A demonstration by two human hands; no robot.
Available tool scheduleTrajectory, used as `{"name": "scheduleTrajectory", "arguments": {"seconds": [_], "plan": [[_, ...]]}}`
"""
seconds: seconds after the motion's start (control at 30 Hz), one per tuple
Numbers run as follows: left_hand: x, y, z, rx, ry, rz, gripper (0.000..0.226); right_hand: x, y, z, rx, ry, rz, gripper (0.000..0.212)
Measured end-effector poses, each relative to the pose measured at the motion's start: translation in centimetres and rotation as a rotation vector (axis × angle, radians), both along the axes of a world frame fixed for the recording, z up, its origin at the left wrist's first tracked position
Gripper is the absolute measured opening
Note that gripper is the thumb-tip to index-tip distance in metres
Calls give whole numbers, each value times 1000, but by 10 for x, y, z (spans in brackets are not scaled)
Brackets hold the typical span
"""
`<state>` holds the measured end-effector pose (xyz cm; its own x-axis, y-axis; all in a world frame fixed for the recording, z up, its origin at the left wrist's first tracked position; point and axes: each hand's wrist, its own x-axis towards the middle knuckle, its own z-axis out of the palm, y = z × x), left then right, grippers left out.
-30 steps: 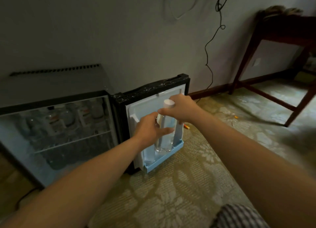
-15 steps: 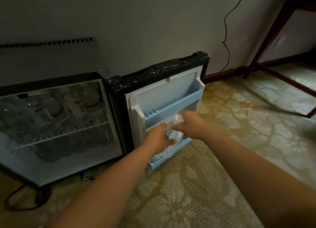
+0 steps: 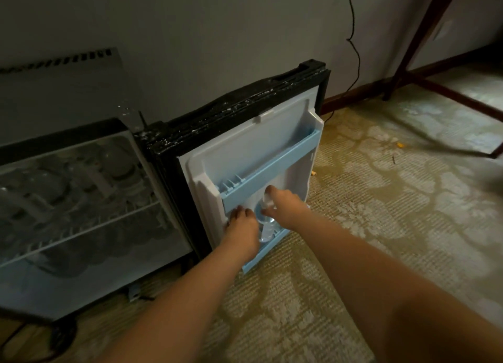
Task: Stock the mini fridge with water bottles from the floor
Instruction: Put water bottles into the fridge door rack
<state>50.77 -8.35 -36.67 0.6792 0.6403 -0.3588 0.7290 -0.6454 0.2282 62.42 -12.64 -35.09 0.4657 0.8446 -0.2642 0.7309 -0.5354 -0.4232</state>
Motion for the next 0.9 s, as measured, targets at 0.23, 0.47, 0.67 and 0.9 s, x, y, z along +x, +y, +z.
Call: {"name": "scheduleTrajectory", "arguments": {"seconds": [0.23, 0.47, 0.67, 0.9], "plan": [[-6, 1, 1, 5, 16, -52, 59, -3, 16, -17, -115, 3, 79, 45], [-12, 4, 5, -60, 36, -57, 63, -1, 18, -22, -198, -57, 114, 48], [-19, 3, 11, -37, 55, -77, 50, -3, 14, -23, -253, -89, 191, 51], [-39, -6, 12, -57, 42, -140, 57, -18, 0, -20, -296, -62, 237, 68]]}}
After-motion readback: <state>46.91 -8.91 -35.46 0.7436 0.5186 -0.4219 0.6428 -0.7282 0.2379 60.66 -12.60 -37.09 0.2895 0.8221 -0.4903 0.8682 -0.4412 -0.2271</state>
